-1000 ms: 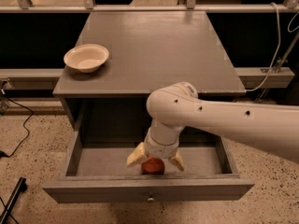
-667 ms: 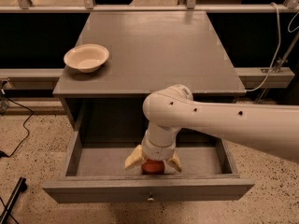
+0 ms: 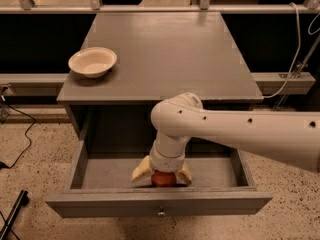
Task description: Pick apple from top drawer and place on counter
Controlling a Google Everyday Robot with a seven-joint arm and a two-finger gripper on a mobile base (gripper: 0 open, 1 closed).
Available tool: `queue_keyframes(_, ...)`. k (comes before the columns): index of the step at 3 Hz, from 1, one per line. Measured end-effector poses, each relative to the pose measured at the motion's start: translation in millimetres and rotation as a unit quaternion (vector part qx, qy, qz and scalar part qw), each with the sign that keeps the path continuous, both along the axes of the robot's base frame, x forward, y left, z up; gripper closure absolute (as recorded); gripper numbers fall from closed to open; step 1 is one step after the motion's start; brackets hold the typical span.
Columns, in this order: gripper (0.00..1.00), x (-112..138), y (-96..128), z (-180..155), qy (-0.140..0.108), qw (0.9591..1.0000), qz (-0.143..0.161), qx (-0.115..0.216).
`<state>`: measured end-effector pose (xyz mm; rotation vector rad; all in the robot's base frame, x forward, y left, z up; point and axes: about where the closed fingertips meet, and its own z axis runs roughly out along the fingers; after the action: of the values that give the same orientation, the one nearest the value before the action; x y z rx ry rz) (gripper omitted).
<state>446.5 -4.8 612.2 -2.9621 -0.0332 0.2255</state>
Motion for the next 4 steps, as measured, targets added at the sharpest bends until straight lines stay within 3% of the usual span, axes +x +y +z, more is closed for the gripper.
queue_keyframes(1, 0.18, 3, 0, -3, 0.003, 0.9999, -0.012, 0.003)
queue_keyframes(3, 0.65, 7, 0, 9, 0.000, 0.9992, -0.030, 0.027)
queue_keyframes(4, 0.88, 16, -8, 50, -0.010, 0.9971, -0.043, 0.061)
